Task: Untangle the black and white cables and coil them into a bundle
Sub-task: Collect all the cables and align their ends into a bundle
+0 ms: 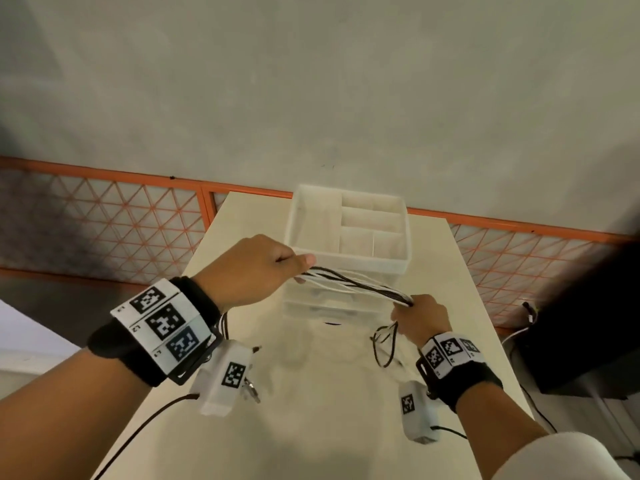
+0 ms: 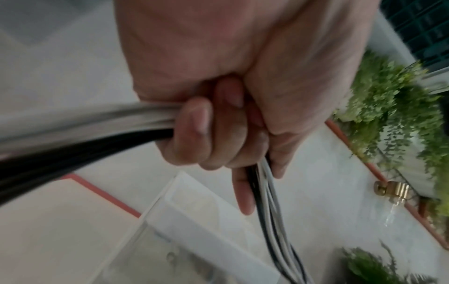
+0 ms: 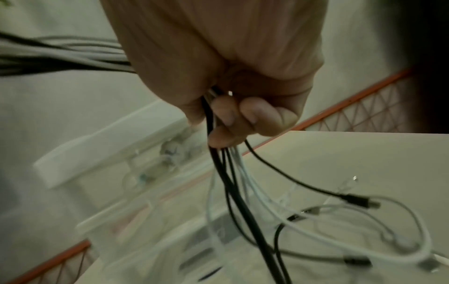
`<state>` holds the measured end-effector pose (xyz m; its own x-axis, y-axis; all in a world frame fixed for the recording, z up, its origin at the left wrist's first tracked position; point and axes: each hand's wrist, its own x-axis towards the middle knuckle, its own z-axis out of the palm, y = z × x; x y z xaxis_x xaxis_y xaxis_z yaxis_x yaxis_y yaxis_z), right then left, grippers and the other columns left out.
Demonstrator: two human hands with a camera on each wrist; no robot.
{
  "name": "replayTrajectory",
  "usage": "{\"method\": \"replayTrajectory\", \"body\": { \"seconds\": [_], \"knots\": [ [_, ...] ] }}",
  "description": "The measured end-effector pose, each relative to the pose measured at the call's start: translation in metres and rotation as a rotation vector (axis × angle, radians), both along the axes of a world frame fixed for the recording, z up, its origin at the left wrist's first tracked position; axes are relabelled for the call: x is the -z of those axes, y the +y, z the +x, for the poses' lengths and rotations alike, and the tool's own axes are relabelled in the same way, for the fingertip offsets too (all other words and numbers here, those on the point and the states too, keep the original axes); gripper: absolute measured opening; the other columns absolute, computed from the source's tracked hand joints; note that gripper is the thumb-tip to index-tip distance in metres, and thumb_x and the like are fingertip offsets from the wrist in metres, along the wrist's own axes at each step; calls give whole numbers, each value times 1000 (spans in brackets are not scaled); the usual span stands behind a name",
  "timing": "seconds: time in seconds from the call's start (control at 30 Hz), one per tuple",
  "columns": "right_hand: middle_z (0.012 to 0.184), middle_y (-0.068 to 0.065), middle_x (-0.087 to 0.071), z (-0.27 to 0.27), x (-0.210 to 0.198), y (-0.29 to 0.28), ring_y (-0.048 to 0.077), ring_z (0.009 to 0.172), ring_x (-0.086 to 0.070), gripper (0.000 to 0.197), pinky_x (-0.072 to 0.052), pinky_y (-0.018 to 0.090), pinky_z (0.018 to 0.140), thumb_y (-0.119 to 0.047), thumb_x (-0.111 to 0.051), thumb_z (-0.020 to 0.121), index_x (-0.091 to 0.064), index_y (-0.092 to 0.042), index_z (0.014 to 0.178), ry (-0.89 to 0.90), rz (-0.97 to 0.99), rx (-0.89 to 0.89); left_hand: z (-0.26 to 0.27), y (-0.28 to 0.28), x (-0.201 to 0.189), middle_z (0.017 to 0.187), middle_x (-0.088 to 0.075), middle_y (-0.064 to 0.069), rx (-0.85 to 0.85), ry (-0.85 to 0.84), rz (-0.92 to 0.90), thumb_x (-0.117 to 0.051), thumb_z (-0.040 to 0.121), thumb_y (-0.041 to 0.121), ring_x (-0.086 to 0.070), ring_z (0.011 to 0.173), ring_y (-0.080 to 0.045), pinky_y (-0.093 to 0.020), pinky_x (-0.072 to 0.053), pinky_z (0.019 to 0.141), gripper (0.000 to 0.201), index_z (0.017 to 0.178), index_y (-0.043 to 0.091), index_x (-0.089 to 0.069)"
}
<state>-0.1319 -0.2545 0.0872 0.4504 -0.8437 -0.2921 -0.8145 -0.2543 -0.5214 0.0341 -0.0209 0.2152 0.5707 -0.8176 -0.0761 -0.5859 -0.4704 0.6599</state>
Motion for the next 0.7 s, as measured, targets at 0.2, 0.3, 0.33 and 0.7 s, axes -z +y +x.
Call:
{"method": "replayTrajectory", "body": {
  "seconds": [0.2, 0.3, 0.33, 0.7],
  "knots": [
    [95, 6, -78, -7, -13, -30, 34, 89, -70, 23, -56, 37, 79, -21, -63, 89, -78, -25, 106, -142, 9, 180, 12, 0, 40, 46, -41, 6, 2, 251, 177, -46, 87, 70, -32, 40, -9, -20, -31, 47, 66, 72, 11, -71],
    [95, 6, -75, -11, -6, -53, 32, 88, -70, 35, -58, 49, 89, -36, -58, 82, -76, -16, 105, -307, 68, 267, 27, 9, 61, 51, -42, 0, 12, 297, 329, -28, 83, 81, -35, 47, -15, -22, -35, 52, 80, 66, 12, -66],
    [89, 6, -73, -13, -5, -60, 30, 83, -68, 38, -58, 51, 88, -42, -57, 83, -75, -14, 101, -389, 86, 296, 32, 13, 68, 51, -41, -1, -1, 299, 360, -25, 83, 82, -36, 48, -16, -23, -36, 53, 82, 63, 13, -63],
    [83, 7, -67, -4, -25, -52, 18, 57, -46, 40, -34, 29, 55, 8, -33, 97, -65, -14, 88, -1160, 435, 382, 41, -1, 60, 41, -29, 8, -326, 142, -114, -54, 85, 68, -26, 39, -12, -29, -27, 56, 65, 49, 17, -38]
  ]
}}
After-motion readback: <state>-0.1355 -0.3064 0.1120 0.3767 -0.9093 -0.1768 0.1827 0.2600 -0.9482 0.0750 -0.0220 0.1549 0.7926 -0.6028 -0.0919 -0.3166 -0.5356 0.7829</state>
